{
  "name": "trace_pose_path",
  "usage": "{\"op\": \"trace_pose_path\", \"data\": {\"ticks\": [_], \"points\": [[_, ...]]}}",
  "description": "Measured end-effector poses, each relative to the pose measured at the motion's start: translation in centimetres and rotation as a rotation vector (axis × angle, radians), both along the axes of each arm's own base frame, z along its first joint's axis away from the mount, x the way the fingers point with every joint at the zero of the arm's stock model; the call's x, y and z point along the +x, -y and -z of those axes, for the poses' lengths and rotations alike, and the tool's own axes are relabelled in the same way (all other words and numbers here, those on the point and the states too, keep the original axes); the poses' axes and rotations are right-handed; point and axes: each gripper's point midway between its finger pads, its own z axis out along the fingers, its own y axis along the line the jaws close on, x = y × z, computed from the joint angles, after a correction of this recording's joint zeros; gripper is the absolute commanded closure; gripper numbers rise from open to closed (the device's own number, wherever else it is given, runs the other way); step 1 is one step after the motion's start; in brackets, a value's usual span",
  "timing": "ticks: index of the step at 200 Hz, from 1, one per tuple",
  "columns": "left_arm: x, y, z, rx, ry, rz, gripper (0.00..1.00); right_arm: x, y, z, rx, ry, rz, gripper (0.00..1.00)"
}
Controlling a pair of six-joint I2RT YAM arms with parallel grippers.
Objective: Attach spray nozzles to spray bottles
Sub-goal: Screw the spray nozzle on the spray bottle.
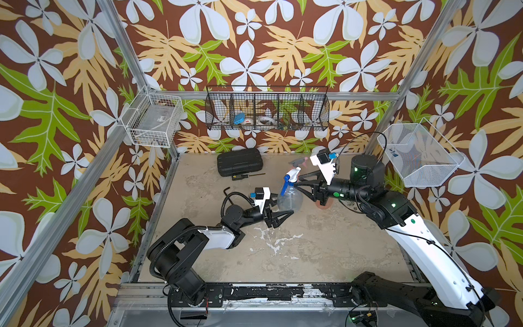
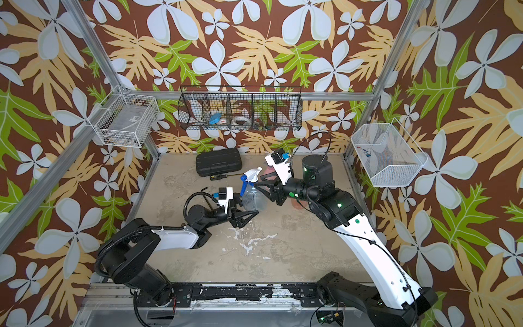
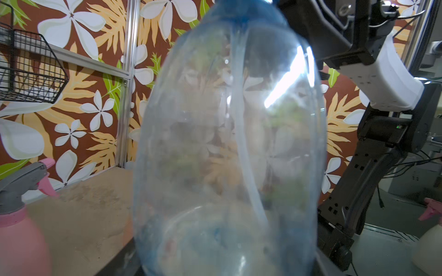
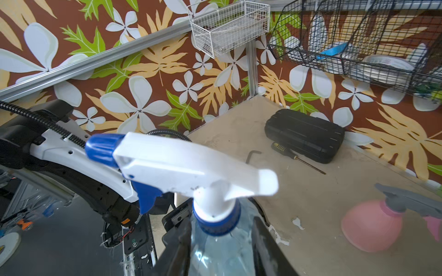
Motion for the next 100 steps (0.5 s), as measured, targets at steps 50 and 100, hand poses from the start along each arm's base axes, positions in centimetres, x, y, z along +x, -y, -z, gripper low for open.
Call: {"op": "trace_pose_path", "data": {"ticks": [50,100], "points": [[-0.5,0.3,-0.1,0.004,-0.013,0.045,0.56,0.3,-0.7,0.1,-0.005,-0.002,-0.034,0.51],[-0.7,0.5,0.1,0.013,-0.021,0.065,0.56,0.2,-1.3,-0.3,0.0,-0.001,-0.058,0.56]]}}
